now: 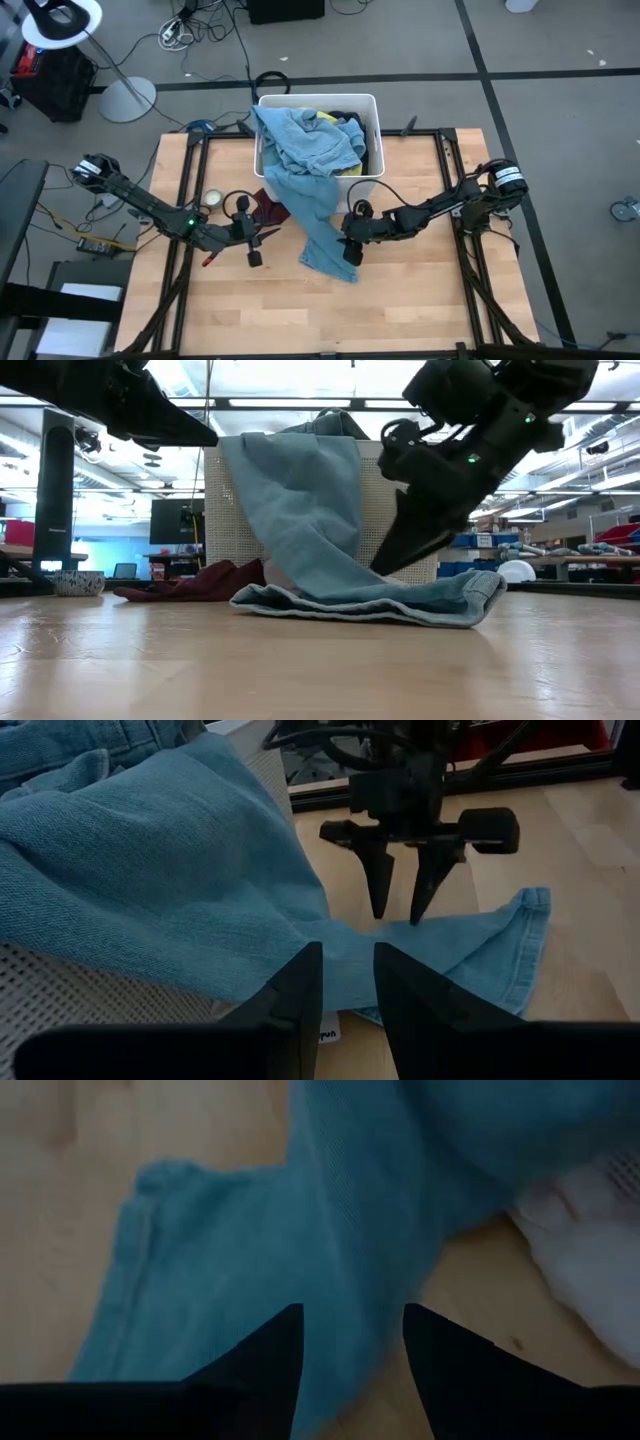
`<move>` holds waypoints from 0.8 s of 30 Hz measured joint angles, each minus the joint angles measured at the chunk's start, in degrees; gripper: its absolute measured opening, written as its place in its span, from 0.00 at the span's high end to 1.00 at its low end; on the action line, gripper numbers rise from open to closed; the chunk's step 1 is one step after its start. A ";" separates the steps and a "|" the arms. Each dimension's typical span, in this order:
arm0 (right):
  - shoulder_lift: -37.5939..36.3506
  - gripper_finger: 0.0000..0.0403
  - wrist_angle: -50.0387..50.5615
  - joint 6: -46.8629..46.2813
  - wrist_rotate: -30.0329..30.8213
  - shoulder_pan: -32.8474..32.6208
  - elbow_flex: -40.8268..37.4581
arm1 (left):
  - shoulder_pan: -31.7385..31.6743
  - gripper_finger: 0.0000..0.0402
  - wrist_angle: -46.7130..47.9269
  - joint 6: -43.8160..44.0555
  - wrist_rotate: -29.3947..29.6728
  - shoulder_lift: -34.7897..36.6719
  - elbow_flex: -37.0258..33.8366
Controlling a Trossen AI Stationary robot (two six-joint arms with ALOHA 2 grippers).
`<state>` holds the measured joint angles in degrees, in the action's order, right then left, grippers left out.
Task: Sort clothes
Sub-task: Put the blue jeans into the white laundry bin
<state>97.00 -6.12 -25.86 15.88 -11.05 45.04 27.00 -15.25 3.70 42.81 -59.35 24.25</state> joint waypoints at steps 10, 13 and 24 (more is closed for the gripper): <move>11.43 0.61 -8.84 -0.33 6.97 -0.02 4.03 | 0.00 0.75 -0.16 0.00 0.02 -0.02 -0.04; 13.55 0.76 -8.85 2.47 6.85 -0.08 6.86 | -0.02 0.75 -0.07 0.00 0.02 -0.02 -0.04; 4.81 0.98 -1.11 16.96 13.67 -3.34 14.16 | 0.00 0.75 0.36 0.00 0.02 -0.02 -0.07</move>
<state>101.81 -7.22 -8.91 29.55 -14.39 59.19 27.00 -14.89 3.70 42.83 -59.37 24.18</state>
